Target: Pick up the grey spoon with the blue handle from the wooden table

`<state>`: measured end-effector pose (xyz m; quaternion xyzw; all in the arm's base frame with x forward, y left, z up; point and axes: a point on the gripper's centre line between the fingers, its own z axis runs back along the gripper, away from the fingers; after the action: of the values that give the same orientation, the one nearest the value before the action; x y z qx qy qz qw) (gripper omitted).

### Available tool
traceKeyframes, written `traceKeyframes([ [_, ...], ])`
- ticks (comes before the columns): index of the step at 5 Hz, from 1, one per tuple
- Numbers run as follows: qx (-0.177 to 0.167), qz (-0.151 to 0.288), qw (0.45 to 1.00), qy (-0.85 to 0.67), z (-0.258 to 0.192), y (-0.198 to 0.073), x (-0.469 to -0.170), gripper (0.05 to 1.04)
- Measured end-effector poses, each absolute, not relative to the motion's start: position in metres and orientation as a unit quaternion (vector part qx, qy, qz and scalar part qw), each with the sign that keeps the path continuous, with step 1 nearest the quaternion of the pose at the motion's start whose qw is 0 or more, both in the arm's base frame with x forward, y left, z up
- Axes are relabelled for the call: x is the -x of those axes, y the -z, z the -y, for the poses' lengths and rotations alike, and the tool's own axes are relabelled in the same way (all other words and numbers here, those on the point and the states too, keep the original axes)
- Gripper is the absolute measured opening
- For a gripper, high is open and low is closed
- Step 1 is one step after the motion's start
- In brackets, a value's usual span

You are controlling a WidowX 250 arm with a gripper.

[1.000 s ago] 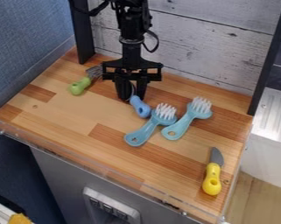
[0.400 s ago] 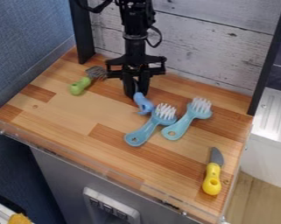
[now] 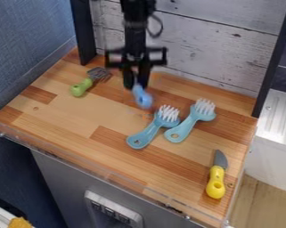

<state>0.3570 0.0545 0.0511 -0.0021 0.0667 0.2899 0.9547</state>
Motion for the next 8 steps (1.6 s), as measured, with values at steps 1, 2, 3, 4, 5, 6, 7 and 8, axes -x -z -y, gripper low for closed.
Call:
traceKeyframes([
  [1, 0.002, -0.064, 0.979, -0.192, -0.05, -0.085, -0.359, 0.283],
  [2, 0.005, -0.073, 0.994, -0.087, -0.047, -0.098, -0.358, 0.282],
  [3, 0.008, -0.071, 0.997, 0.029, -0.043, -0.109, -0.362, 0.28],
  [4, 0.009, -0.073, 0.989, 0.13, -0.039, -0.113, -0.363, 0.28],
  [5, 0.011, -0.073, 0.984, 0.164, -0.05, -0.116, -0.362, 0.28],
  [6, 0.011, -0.071, 0.99, 0.119, -0.08, -0.115, -0.357, 0.28],
  [7, 0.018, -0.074, 0.996, 0.041, -0.099, -0.111, -0.35, 0.28],
  [8, 0.022, -0.077, 0.995, -0.058, -0.12, -0.108, -0.341, 0.28],
])
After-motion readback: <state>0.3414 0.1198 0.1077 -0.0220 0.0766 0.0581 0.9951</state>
